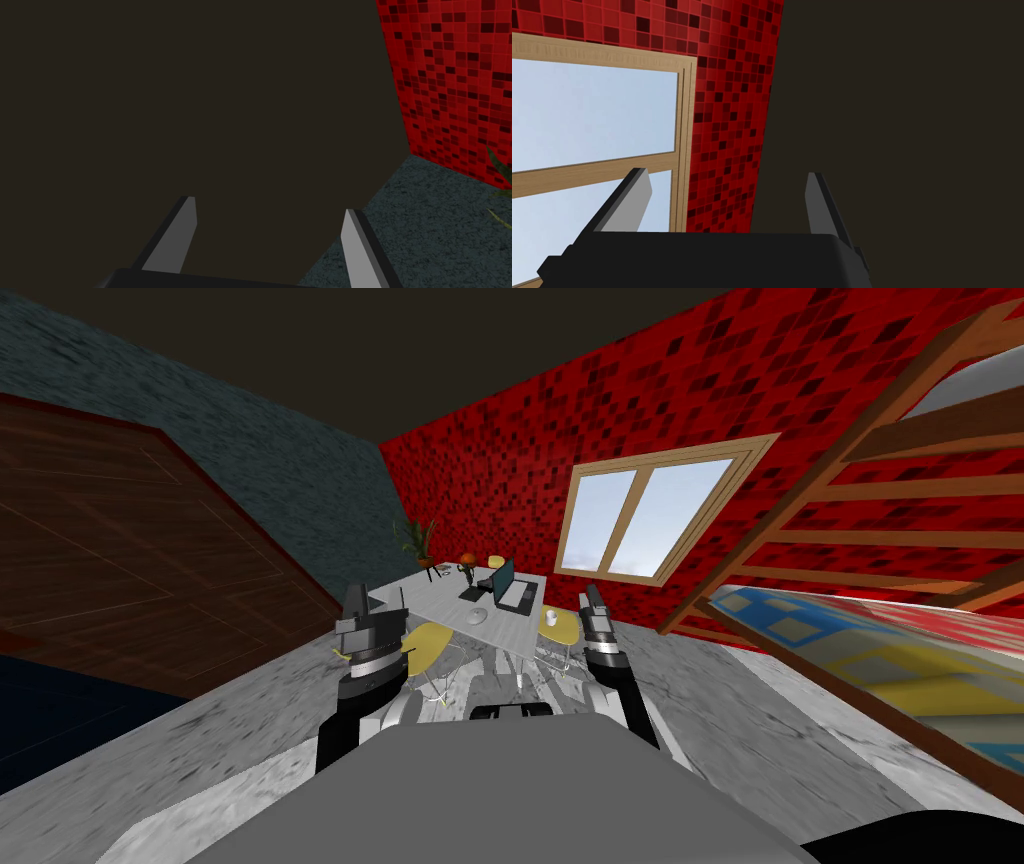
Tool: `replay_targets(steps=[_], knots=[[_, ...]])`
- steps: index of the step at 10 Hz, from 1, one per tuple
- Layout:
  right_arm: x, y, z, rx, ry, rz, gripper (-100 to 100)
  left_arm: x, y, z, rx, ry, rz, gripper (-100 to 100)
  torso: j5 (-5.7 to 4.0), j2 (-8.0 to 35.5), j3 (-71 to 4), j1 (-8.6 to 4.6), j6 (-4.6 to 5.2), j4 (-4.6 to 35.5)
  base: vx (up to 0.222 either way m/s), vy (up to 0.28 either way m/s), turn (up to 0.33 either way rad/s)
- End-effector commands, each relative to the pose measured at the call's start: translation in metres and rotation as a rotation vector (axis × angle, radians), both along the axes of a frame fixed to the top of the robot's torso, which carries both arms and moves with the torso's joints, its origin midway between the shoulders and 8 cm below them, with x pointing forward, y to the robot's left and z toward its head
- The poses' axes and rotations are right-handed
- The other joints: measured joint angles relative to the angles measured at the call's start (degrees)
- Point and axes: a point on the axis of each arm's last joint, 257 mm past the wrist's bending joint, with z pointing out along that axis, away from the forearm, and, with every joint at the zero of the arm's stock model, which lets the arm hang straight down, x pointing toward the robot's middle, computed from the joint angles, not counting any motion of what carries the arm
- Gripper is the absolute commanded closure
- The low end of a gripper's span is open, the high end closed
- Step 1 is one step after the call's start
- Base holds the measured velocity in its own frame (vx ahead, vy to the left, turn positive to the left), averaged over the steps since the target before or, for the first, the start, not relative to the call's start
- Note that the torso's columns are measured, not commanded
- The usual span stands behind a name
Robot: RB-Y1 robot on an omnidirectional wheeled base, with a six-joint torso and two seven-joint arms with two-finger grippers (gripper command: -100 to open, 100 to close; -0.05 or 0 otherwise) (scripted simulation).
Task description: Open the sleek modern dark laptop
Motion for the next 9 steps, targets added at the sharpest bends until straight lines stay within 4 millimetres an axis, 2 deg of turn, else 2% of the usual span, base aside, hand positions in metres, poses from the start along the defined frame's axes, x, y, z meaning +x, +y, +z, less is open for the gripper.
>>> replay_targets(steps=[1, 2, 3, 6, 9], knots=[[0.0, 0.0, 0.0, 0.0, 0.0, 0.0, 0, 0.0, 0.0, 0.0, 0.0, 0.0, 0.0, 0, 0.0, 4.23, -8.46, 0.0, 0.0, 4.23, 0.0, 0.0, 0.0], [0.008, -0.001, -0.013, -0.063, 0.048, -0.005, -100, 0.0, 0.0, 0.0, 0.0, 0.0, 0.0, 0, 0.0, 8.46, -16.92, 0.0, 0.0, 8.46, -0.01, 0.032, 0.12], [0.013, -0.003, -0.021, -0.097, 0.077, -0.013, -100, 0.0, 0.0, 0.0, 0.0, 0.0, 0.0, 0, 0.02, 10.42, -20.85, 0.09, -0.02, 10.35, -0.028, 0.058, 0.157], [0.03, -0.017, -0.056, -0.226, 0.196, -0.062, -100, 0.0, 0.0, 0.0, 0.0, 0.001, 0.0, 0, 0.01, 11.15, -22.27, 0.03, 0.0, 11.13, -0.039, 0.068, 0.145], [0.048, -0.048, -0.1, -0.391, 0.348, -0.147, -100, 0.0, 0.0, 0.0, 0.0, 0.001, 0.0, 0, 0.02, 11.15, -22.28, 0.05, -0.01, 11.15, -0.049, 0.098, 0.182]])
